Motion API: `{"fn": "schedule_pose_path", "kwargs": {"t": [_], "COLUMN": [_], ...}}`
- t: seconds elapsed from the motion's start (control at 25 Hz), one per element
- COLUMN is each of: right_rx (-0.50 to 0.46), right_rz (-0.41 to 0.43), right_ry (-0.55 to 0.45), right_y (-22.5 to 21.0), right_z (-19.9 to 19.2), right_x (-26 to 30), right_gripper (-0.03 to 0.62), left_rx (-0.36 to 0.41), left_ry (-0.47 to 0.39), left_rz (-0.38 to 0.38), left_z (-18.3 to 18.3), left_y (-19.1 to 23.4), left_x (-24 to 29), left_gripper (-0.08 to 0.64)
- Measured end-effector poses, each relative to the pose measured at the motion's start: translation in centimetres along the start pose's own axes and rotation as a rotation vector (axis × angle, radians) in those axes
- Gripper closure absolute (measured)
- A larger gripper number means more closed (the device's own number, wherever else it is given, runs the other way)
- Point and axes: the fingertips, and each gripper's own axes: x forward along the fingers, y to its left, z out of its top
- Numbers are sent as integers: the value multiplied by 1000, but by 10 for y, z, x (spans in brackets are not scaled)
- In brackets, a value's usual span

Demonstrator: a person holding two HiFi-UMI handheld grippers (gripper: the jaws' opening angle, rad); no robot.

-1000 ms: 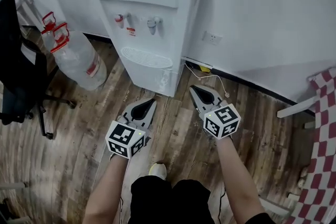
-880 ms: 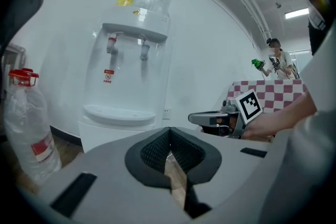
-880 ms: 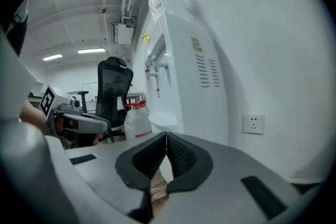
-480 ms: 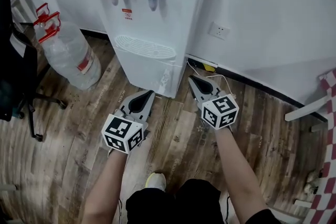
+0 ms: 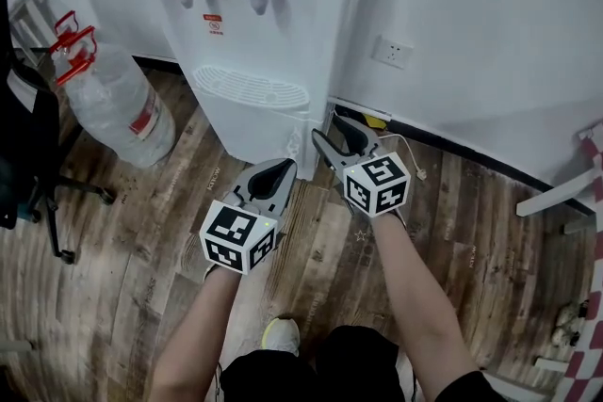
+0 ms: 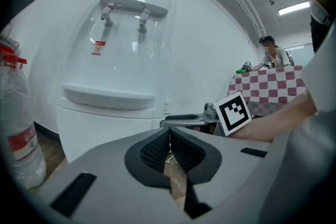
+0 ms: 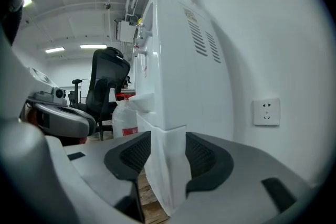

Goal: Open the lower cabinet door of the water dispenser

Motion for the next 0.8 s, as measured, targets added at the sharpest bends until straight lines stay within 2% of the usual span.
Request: {"fn": "schedule_pose_path", "kwargs": {"t": [0.24,0.8], "right_rx": [-51,-104], "right_rz": [7,2], "right_ry": [9,14], "right_y": [-3,0], "right_z": [0,0], "right_x": [10,20], "right_gripper": [368,382], "left_rx": [-24,-16], "left_ry": [-6,9], "left_rz": [17,55], "left_z": [1,-5], "left_y": [8,20], "left_x": [2,-2], "left_gripper": [546,546]}}
